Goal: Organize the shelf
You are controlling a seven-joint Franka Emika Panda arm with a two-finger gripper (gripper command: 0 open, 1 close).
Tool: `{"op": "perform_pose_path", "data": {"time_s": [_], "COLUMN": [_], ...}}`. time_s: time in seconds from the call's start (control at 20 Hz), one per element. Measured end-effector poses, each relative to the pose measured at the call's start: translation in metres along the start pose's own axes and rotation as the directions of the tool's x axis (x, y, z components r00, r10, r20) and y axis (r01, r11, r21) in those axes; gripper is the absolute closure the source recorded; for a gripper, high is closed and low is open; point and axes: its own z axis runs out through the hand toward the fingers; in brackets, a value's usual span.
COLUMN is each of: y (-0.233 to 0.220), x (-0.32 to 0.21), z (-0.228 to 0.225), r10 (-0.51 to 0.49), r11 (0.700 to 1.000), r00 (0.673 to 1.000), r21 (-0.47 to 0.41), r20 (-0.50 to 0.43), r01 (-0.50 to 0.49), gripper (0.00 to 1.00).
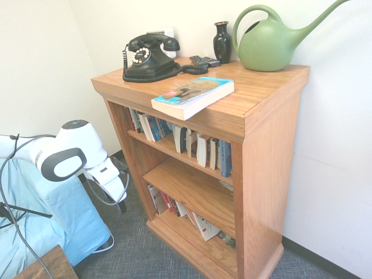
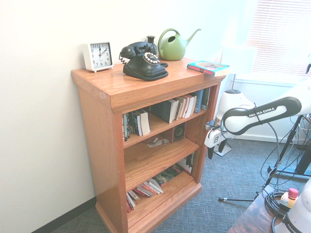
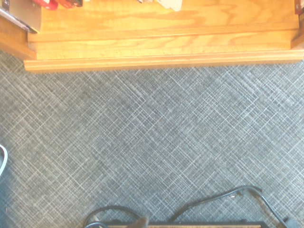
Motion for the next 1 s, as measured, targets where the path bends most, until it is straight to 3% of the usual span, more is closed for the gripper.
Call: {"op": "perform_pose_path", "data": {"time_s": [0.2,0.35,0.5,0.7,1.0], "y": [0.000,0.010,0.030,0.057,0.079], "x": [0.008,0.027,0.053,0.069,0.057], "z": [0.000,-0.006,-0.026,-0.085,-0.154], "r10": [0.001,-0.023,-0.070,-0.134,-0.277], "r11": [1.000,0.998,0.991,0.981,0.945], "r00": [0.998,0.980,0.939,0.849,0.642], "r21": [-0.009,-0.059,-0.127,-0.193,-0.325], "r20": [-0.057,-0.199,-0.335,-0.511,-0.715], "r01": [-0.001,0.012,0.029,0.039,0.046], "gripper": [0.00,0.00,0.00,0.00,0.00]}}
